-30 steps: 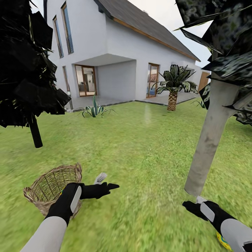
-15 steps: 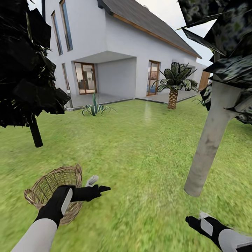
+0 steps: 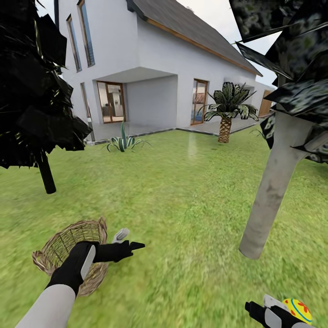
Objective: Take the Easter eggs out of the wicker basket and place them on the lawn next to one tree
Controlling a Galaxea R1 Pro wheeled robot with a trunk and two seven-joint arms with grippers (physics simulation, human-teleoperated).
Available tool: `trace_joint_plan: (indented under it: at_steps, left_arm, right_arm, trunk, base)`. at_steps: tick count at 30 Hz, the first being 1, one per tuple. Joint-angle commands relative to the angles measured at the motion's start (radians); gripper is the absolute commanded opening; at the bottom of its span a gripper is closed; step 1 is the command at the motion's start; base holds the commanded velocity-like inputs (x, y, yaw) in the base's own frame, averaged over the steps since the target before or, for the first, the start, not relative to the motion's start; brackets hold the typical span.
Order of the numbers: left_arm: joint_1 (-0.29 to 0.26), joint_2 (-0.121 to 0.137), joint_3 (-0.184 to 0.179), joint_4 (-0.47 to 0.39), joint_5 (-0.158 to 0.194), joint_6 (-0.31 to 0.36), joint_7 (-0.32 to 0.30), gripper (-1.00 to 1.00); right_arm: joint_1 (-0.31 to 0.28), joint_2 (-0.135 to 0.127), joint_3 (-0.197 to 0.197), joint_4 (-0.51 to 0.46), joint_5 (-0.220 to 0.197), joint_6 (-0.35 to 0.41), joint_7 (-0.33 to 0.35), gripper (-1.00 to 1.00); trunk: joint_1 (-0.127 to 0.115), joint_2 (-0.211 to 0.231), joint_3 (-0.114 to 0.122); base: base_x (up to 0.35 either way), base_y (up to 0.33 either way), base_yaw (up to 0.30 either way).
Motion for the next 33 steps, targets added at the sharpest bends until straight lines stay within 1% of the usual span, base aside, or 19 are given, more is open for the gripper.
trace_joint_plan:
  at_steps: [1, 12, 26, 33]
  left_arm:
    - [-0.001, 0.000, 0.002, 0.000, 0.002, 0.007, -0.002, 1.00]
    - [-0.001, -0.002, 0.002, -0.001, 0.002, 0.007, -0.006, 1.00]
    - [-0.001, 0.003, 0.004, -0.003, 0.005, 0.009, -0.008, 1.00]
    - [-0.001, 0.004, 0.005, -0.003, 0.005, 0.009, -0.008, 1.00]
  right_arm:
    - [0.000, -0.001, 0.008, -0.002, -0.008, 0.004, -0.004, 1.00]
    - [0.000, 0.000, 0.008, -0.001, -0.018, 0.000, -0.005, 1.00]
    - [0.000, 0.001, 0.008, 0.000, -0.015, -0.003, -0.005, 1.00]
    - [0.000, 0.001, 0.008, 0.000, -0.021, -0.003, -0.005, 1.00]
  trunk:
    - [-0.004, 0.007, 0.002]
    - [-0.046, 0.084, 0.037]
    - [-0.100, 0.182, 0.081]
    - [-0.127, 0.231, 0.102]
  base:
    - [0.000, 0.000, 0.000]
    - [0.000, 0.000, 0.000]
    - [0.000, 0.000, 0.000]
    - [0.000, 0.000, 0.000]
